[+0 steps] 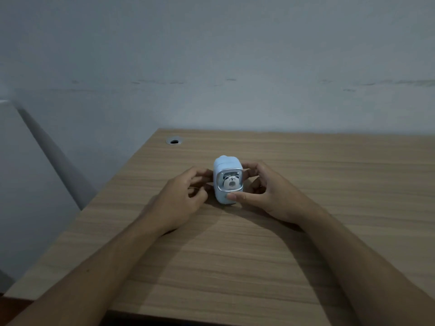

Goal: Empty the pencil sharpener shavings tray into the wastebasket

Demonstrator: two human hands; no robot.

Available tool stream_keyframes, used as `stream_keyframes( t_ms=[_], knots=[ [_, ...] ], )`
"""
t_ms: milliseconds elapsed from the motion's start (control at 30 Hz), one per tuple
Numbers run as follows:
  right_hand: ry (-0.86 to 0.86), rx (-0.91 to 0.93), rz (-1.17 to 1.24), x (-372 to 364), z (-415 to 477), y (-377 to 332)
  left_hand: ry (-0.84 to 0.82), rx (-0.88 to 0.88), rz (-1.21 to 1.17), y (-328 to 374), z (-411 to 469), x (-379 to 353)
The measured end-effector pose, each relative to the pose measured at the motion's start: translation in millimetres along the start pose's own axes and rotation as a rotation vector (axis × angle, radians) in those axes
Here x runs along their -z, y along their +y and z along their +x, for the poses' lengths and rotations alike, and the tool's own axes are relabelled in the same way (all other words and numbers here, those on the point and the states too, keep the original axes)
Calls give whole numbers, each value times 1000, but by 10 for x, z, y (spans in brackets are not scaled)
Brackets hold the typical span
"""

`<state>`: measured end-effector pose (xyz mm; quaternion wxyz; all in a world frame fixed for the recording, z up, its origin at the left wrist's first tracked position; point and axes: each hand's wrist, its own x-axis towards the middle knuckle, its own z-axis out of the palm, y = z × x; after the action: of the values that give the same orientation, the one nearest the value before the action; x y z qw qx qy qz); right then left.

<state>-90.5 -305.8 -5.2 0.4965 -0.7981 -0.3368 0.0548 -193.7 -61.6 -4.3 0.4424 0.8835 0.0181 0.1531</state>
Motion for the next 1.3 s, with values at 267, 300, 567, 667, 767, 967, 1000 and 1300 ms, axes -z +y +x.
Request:
stream_keyframes(
  t_ms=[267,300,567,667,767,967,1000,1300],
  knots=[
    [158,37,-37,-5,297,87,-96,27,-95,171,381,-176],
    [190,44,-36,0,365,104,-92,27,-138,178,477,-218],
    [312,46,19,180,1129,397,-122,27,-246,16,1482,-508],
    [337,54,-25,296,1425,561,-115,43,-245,17,1809,-577],
    [323,47,-68,400,1627,686,-101,75,-257,100,2030,-649],
    [306,20,-141,535,1923,864,-89,72,-208,78,2463,-813],
    [305,9,-149,549,1966,910,-94,59,-209,48,2523,-840],
    [310,-33,-231,550,2039,1021,-135,-70,33,-73,2567,-898]
  ],
)
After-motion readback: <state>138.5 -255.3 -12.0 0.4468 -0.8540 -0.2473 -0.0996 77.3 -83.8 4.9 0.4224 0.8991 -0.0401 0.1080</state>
